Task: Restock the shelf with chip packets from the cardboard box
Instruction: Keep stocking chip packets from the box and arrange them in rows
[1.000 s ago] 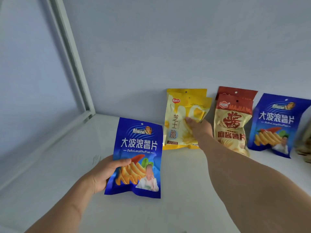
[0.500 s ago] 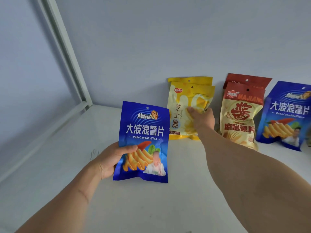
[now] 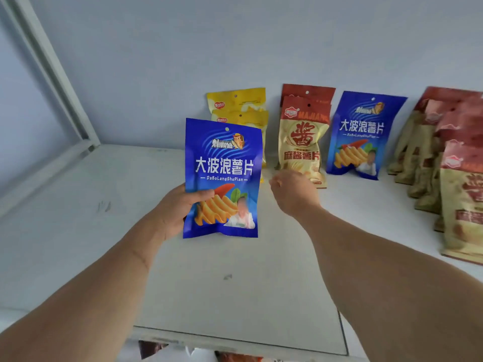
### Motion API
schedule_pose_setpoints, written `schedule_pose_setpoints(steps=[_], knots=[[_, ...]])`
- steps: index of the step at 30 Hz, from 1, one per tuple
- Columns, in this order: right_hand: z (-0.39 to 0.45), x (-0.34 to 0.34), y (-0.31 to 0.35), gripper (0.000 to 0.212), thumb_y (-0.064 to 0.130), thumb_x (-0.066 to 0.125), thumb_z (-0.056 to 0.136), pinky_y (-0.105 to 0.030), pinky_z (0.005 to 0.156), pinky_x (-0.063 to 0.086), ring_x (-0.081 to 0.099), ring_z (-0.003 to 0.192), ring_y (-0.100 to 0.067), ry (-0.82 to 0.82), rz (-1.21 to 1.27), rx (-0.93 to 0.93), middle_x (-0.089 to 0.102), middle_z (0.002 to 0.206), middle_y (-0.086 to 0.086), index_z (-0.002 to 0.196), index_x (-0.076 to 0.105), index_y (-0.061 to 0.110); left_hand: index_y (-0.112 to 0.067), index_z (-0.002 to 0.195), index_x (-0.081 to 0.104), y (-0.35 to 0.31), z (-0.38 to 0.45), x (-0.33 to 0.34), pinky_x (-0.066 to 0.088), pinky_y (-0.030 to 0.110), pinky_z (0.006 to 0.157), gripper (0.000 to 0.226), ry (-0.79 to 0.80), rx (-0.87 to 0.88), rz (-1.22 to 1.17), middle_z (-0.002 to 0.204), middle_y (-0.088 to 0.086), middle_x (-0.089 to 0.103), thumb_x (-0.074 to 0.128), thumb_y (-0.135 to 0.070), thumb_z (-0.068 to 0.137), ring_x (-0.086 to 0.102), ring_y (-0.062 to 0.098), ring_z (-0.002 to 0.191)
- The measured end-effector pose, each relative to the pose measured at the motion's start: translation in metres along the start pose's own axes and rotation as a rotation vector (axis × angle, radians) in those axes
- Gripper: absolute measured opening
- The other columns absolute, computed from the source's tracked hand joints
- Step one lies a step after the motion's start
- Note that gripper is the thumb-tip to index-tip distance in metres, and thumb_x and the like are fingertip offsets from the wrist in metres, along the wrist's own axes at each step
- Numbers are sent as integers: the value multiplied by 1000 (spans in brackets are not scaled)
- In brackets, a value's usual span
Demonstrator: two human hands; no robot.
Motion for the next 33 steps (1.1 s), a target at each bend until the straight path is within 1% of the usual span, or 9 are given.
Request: schedule_pose_setpoints(steps=[4,7,10,14,18,21,23,30,33], knots=[[-41,-31,-49,31,35,41,103,-31,69,46,61,92,-24,38,-141,-7,67,110,-3,110,66,20,-14,105,75,8,2,57,50,48,85,18,3,35,9,105,26,68,65,-6,92,63,37,92],[-65,-55,-89,32,37,41,104,-31,71,49,61,97,-21,82,-205,4,66,114,-1,117,65,21,-3,119,67,17,8,105,59,38,73,29,-7,43,15,101,14,75,68,-7,90,69,31,89],[-82,-74,-133,31,38,41,104,-32,75,48,60,103,-22,97,-217,33,65,116,0,118,64,22,-6,123,66,24,17,154,58,39,77,35,-14,54,-1,111,15,74,72,-10,89,71,28,92],[-92,-89,-177,30,38,42,103,-30,71,42,60,105,-22,98,-232,64,65,116,1,116,65,22,-8,120,68,31,35,212,60,40,79,36,-2,8,-28,106,11,76,77,-14,86,73,31,95],[-83,-100,-207,29,36,42,103,-32,72,48,60,101,-21,81,-227,85,65,112,1,113,65,22,-12,111,71,28,72,256,56,51,95,27,15,23,-12,112,14,76,78,-11,85,71,36,107],[-71,-101,-226,29,39,42,102,-35,76,53,61,97,-21,81,-238,98,66,107,2,108,65,22,-17,99,74,26,105,286,55,59,95,16,14,28,32,104,11,78,78,-14,84,73,37,100],[-59,-101,-233,30,41,44,101,-35,77,54,61,96,-20,87,-221,93,66,107,3,108,66,22,-18,96,74,23,125,301,57,55,91,12,-5,34,58,98,8,79,78,-15,84,74,34,95],[-13,-93,-240,30,44,44,101,-36,75,55,63,91,-19,110,-210,78,66,103,2,107,66,24,-15,109,71,18,182,323,58,36,70,23,-82,45,174,92,4,77,76,-20,87,73,23,80],[0,-86,-244,30,47,44,101,-34,72,56,63,88,-17,148,-188,91,66,101,3,105,65,27,-16,108,69,21,197,325,60,37,77,22,-123,40,181,96,3,77,76,-22,88,74,21,86]])
Point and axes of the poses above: each hand's wrist, its own z-axis towards the middle knuckle, its own x-axis out of the palm, y = z × x, the point moved 5 cm from there along z, towards the middle knuckle
